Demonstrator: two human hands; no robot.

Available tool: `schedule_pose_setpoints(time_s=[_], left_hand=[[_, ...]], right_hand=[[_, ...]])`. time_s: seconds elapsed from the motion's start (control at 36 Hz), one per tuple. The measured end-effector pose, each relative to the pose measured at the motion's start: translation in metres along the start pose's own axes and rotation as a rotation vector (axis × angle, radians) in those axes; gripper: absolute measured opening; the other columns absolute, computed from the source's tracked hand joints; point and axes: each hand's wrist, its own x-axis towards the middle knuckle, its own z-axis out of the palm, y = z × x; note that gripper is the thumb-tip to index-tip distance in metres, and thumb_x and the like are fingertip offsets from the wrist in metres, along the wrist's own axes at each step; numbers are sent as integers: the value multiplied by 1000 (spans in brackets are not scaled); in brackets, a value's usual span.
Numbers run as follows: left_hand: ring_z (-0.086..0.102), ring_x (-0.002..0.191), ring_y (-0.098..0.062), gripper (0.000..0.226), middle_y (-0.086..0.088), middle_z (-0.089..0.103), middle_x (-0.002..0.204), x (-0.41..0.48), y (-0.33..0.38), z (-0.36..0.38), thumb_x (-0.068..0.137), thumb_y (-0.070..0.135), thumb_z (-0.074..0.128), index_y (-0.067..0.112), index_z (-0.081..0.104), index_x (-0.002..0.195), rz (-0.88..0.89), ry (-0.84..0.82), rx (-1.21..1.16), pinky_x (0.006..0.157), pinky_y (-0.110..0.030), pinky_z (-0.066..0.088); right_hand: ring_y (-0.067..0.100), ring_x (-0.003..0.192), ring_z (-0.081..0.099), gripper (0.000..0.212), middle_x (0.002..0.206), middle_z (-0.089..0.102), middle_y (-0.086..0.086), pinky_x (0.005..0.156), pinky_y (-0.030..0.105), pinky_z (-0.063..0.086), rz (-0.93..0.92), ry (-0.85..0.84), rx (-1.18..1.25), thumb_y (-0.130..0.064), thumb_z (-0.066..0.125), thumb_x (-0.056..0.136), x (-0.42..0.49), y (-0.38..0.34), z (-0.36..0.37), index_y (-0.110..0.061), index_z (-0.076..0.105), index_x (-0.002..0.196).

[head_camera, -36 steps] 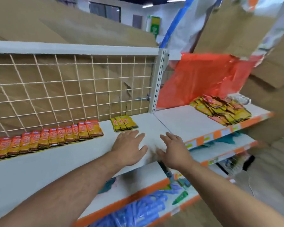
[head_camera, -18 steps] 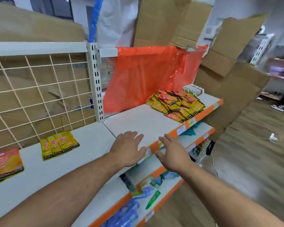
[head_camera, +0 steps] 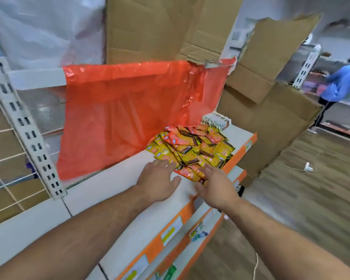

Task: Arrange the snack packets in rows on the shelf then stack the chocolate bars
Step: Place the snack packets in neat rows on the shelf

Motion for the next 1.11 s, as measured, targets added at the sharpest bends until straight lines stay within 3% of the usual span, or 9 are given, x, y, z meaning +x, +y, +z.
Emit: schedule_pose_setpoints(time_s=[0.17,0.31,0.39,0.47,0.53,0.64,0.75,0.86,1.11], left_hand=[[50,119,-27,46,-4,61,121,55,1,8,97,49,39,20,59,127,-114,45,-93,96,-37,43],[62,95,-28,31,-6,70,96,96,2,14,94,39,51,15,70,100,-329,127,-292,77,-37,52],[61,77,-27,34,-5,65,71,118,1,16,91,35,53,9,65,73,-467,117,-380,64,-34,49],[50,57,-22,45,-3,46,47,139,0,20,90,28,55,8,47,50,-601,126,-476,50,-29,32],[46,52,-20,44,-3,44,47,151,0,22,88,26,58,9,47,49,-688,146,-554,50,-30,31],[53,62,-29,37,-11,54,58,169,4,27,79,32,65,10,52,52,-834,171,-684,59,-35,40],[45,58,-36,36,-4,44,54,175,11,32,66,18,72,11,41,49,-989,220,-800,58,-31,35],[42,52,-22,26,2,44,55,179,18,33,58,14,67,16,41,56,-1067,273,-868,53,-26,32],[58,65,-22,16,-5,66,72,182,26,33,70,-3,68,11,61,72,-1118,376,-1018,59,-26,45]], right_hand=[[27,141,36,54,151,45,8,113,31,28,-57,37,27,-34,61,95,54,20,-8,-14,50,144],[27,126,49,43,133,59,7,102,34,41,-116,34,39,-32,59,96,105,39,-9,-10,58,132],[27,125,51,41,131,61,8,98,38,47,-158,29,66,-30,57,97,136,47,-9,-10,59,132],[30,108,61,27,111,69,9,85,41,52,-211,12,87,-29,58,93,170,54,-9,-10,67,112],[30,104,61,25,106,69,7,81,40,52,-279,-3,62,-31,59,92,193,57,-8,-11,67,106],[30,117,57,33,125,64,7,94,42,50,-418,-55,34,-27,57,94,224,57,-8,-10,63,122],[30,118,56,35,127,63,8,96,42,50,-488,-129,-21,-26,56,93,242,57,-1,-11,62,125],[29,119,52,43,130,51,10,96,35,47,-512,-173,-29,-24,58,95,255,58,0,-13,54,136],[29,109,58,61,144,34,1,85,37,52,-593,-254,-25,-26,56,97,265,59,0,-26,32,153]])
